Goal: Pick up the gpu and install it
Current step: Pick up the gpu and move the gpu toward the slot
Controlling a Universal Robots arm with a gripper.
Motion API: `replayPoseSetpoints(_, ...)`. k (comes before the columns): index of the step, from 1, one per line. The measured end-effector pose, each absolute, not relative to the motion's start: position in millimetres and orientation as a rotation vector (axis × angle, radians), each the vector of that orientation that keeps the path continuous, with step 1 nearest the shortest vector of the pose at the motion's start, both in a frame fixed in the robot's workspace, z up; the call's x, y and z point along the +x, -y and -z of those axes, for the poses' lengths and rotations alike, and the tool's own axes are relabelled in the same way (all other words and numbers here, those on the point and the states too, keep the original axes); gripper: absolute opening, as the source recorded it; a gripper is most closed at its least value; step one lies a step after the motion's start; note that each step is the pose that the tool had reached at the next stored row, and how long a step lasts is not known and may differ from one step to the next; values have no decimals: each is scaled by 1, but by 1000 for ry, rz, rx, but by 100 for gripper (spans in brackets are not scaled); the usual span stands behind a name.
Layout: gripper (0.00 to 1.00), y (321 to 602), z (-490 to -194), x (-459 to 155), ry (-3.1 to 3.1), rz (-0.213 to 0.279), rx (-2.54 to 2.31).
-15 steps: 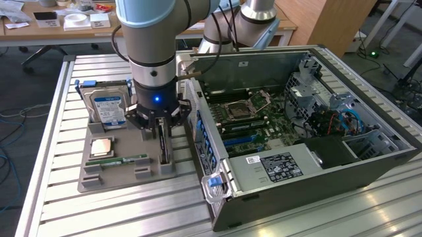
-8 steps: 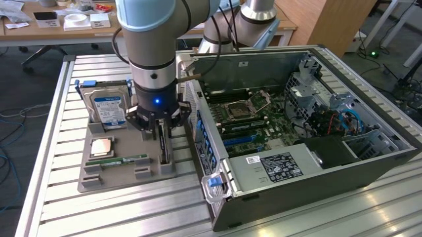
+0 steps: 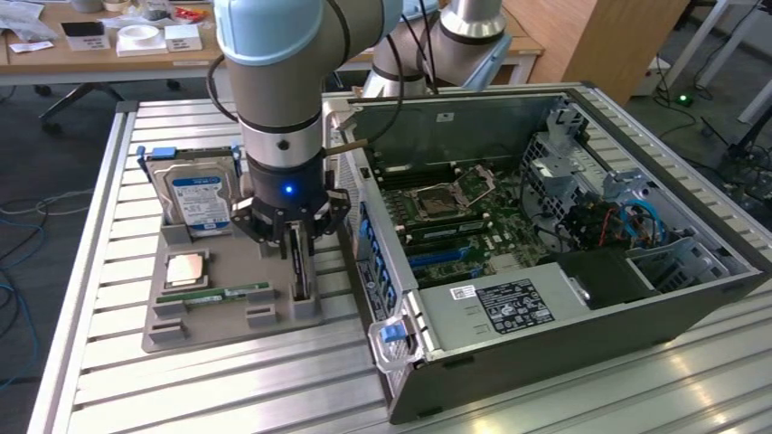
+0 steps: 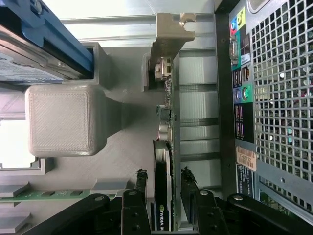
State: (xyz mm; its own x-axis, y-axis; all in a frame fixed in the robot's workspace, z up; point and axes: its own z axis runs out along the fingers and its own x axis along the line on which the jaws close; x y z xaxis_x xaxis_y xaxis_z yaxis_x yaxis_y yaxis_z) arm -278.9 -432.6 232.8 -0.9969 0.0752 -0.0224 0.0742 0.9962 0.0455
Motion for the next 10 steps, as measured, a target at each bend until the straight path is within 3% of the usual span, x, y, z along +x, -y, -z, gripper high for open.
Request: replayPoseSetpoints(10, 42, 430, -231, -279, -3114, -70, 116)
